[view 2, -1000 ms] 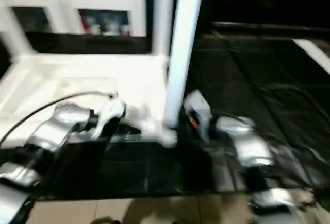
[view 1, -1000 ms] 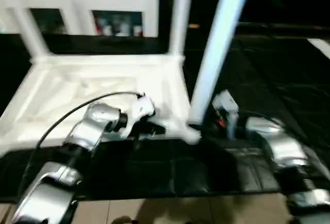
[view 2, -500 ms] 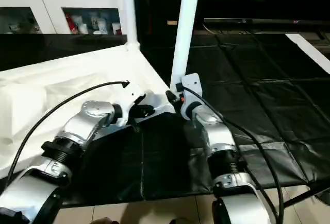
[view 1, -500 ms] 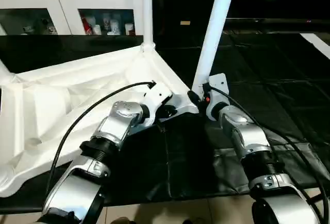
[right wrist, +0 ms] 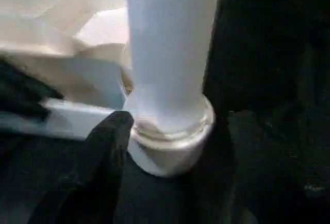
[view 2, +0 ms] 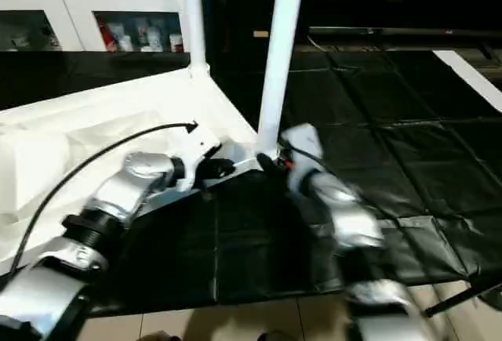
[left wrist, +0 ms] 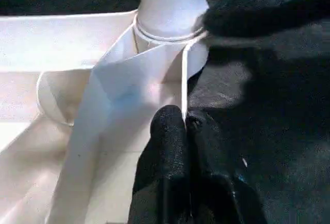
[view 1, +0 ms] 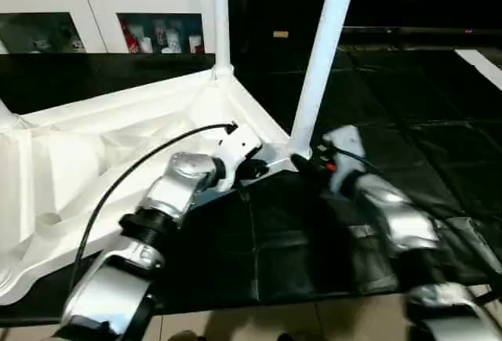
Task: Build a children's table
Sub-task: Rotate leg to tighten
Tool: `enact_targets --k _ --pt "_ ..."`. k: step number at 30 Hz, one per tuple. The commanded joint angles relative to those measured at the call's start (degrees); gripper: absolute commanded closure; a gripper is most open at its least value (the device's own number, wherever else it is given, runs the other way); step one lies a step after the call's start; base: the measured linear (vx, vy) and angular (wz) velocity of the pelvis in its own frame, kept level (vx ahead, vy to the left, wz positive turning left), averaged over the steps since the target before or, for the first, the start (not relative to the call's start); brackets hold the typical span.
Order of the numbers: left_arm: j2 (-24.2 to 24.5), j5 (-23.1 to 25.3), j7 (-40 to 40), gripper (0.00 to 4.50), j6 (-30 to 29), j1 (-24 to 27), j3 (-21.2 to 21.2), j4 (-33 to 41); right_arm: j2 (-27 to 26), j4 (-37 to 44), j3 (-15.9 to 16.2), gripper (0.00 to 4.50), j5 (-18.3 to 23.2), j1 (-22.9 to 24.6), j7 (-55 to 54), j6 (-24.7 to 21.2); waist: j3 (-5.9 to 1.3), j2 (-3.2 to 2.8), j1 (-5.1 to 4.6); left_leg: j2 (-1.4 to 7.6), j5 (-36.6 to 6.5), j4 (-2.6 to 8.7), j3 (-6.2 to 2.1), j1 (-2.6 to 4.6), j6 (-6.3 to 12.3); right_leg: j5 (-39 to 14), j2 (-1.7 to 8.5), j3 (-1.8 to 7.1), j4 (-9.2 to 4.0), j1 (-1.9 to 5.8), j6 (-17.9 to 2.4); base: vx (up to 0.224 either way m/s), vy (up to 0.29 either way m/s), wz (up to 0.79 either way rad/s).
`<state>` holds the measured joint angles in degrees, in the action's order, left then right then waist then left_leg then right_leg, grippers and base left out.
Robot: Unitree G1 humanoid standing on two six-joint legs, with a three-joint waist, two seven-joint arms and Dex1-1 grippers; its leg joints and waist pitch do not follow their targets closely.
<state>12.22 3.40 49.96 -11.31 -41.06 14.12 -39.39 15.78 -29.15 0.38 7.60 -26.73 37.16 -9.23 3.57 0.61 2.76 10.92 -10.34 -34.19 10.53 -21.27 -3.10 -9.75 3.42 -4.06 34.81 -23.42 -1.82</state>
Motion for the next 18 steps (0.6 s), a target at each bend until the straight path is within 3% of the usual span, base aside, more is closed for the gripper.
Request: enact_targets --k 1,3,5,9,10,13,17,18 --pt "2.0 -1.5 5.0 4.50 4.6 -0.5 -0.1 0.6 3.0 2.4 -0.6 1.03 2.1 0.9 6.9 1.2 -4.37 0.36 0.55 1.85 -8.2 3.25 -0.80 0.27 4.81 -10.8 4.69 2.90 -4.34 4.03 -11.0 0.000 0.000 0.00" --pt "2.4 -1.9 6.7 4.50 4.8 -0.3 0.0 0.6 4.1 2.9 -0.5 0.83 2.6 1.2 9.0 1.1 -4.34 0.40 0.49 1.89 -8.7 3.21 -0.75 0.34 4.78 -11.8 4.67 2.82 -4.41 3.89 -11.0 0.000 0.000 0.00" --pt "4.6 -3.2 14.8 4.50 8.5 1.0 1.6 1.5 7.8 4.7 0.9 0.74 3.8 2.0 16.9 0.4 -4.24 0.40 0.56 1.94 -9.6 3.23 -0.71 0.53 4.86 -13.9 4.64 2.78 -4.72 3.69 -10.9 0.000 0.000 0.00" --pt "6.3 -3.2 19.2 4.50 9.9 1.8 3.2 2.3 9.3 6.0 2.4 0.39 4.7 2.3 21.6 0.3 -4.15 0.05 1.37 2.50 -10.5 3.46 -0.72 0.87 4.23 -15.0 4.63 2.73 -4.70 3.28 -11.2 0.000 0.000 0.00" --pt "7.4 -3.6 22.7 4.50 10.7 2.5 4.1 3.4 10.7 7.8 4.3 0.30 5.4 2.9 26.0 0.1 -4.08 0.05 1.70 2.61 -11.1 3.53 -0.74 0.89 3.93 -15.8 4.67 2.69 -4.67 3.30 -11.1 0.000 0.000 0.00" --pt "8.5 -4.3 26.4 4.50 11.1 3.3 5.1 4.9 12.2 9.4 6.9 0.30 5.8 3.6 31.3 0.5 -4.08 0.15 2.66 2.81 -11.5 3.58 -0.71 1.03 3.55 -16.5 4.83 2.81 -4.56 3.18 -10.7 0.000 0.000 0.00" --pt "10.1 -4.1 30.6 4.50 12.2 4.1 6.7 6.6 12.8 8.3 9.9 0.30 4.7 3.0 36.1 0.2 -4.06 0.19 2.94 2.70 -11.6 3.62 -0.70 0.99 3.05 -17.0 4.90 2.83 -4.59 3.05 -10.7 0.000 0.000 0.00" --pt "10.4 -4.0 31.3 4.50 12.5 4.3 7.0 7.0 12.4 7.6 10.0 0.30 4.4 2.6 36.3 0.5 -3.99 0.48 3.08 2.70 -11.7 3.67 -0.72 1.00 2.89 -18.1 5.03 2.86 -4.69 3.07 -10.2 0.000 0.000 0.00"
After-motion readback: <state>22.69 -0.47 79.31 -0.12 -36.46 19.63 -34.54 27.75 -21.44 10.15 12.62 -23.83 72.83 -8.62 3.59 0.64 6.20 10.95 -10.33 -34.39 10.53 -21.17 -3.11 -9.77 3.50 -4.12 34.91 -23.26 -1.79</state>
